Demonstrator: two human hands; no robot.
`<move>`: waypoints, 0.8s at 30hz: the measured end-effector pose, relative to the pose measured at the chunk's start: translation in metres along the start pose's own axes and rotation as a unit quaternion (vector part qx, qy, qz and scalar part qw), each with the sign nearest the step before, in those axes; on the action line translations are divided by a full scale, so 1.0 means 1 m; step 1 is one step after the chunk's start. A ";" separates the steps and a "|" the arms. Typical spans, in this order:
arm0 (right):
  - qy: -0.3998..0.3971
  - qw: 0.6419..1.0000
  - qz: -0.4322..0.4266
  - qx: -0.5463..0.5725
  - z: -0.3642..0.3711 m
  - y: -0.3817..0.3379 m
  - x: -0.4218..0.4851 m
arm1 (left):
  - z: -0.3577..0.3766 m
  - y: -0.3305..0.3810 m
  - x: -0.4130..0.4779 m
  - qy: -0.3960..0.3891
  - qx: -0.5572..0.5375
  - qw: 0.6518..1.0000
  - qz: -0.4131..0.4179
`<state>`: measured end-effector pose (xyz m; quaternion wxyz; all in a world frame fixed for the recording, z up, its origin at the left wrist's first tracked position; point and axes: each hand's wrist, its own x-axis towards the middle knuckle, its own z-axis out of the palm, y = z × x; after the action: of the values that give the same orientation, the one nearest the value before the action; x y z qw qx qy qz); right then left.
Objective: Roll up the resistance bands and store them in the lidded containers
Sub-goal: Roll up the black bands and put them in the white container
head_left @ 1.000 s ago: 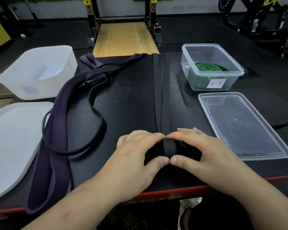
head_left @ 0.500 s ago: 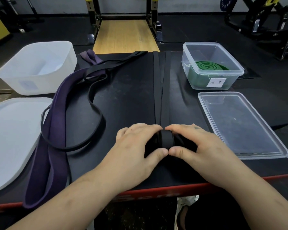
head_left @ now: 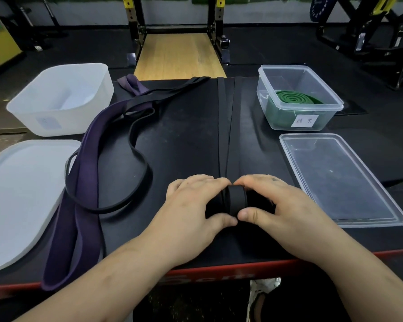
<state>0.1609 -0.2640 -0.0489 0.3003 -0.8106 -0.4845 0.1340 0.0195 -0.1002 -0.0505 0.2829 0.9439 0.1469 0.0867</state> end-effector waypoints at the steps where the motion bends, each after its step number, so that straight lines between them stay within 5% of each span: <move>1: -0.008 1.000 -0.006 0.000 -0.001 -0.001 -0.001 | 0.000 -0.001 -0.003 -0.003 -0.007 1.000 0.000; 12: -0.043 0.999 -0.024 0.017 -0.003 -0.005 -0.010 | 0.003 -0.001 -0.028 -0.006 -0.012 1.000 0.006; 17: 0.064 0.989 0.131 0.007 -0.014 -0.010 0.021 | -0.002 -0.001 -0.025 -0.017 -0.021 1.000 -0.001; 20: 0.038 0.982 0.183 -0.041 -0.005 -0.009 0.048 | -0.002 -0.002 -0.026 -0.021 -0.020 1.000 -0.001; 24: 0.077 0.969 0.226 0.063 0.004 -0.011 0.076 | -0.005 0.002 -0.027 -0.026 -0.034 0.999 0.000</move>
<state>0.1887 -0.1928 -0.0392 0.3488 -0.8866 -0.2546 0.1656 -0.0066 -0.1077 -0.0471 0.3185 0.9356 0.1369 0.0667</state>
